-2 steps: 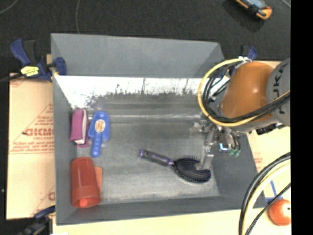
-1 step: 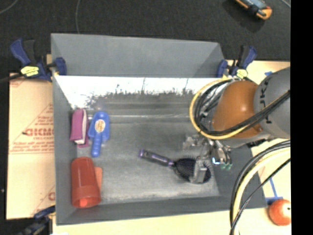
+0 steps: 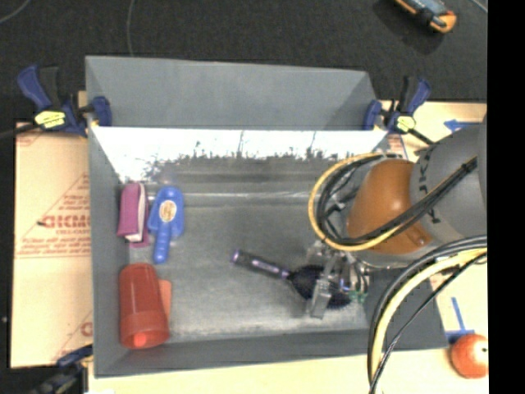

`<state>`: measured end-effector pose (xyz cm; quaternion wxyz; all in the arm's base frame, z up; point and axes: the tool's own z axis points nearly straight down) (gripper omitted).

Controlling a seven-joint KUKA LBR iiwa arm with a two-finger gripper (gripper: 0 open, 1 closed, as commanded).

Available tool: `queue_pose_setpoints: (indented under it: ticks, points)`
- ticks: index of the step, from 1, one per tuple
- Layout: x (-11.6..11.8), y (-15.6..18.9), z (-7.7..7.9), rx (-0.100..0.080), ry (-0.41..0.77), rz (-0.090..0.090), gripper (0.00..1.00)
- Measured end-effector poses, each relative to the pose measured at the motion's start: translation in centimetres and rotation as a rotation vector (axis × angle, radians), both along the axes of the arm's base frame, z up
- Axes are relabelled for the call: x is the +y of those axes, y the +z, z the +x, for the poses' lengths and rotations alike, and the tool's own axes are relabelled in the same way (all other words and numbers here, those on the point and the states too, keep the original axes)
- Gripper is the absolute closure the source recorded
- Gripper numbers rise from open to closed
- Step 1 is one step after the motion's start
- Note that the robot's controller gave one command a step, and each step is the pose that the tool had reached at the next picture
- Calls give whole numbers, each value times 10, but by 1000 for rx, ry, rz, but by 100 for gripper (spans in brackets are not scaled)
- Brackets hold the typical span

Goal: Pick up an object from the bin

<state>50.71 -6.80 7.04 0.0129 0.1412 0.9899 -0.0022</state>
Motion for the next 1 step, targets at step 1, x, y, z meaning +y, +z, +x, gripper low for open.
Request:
queue_pose_setpoints:
  ticks: [1]
  points:
    - [-13, 3, 12, 19, -11, 6, 100]
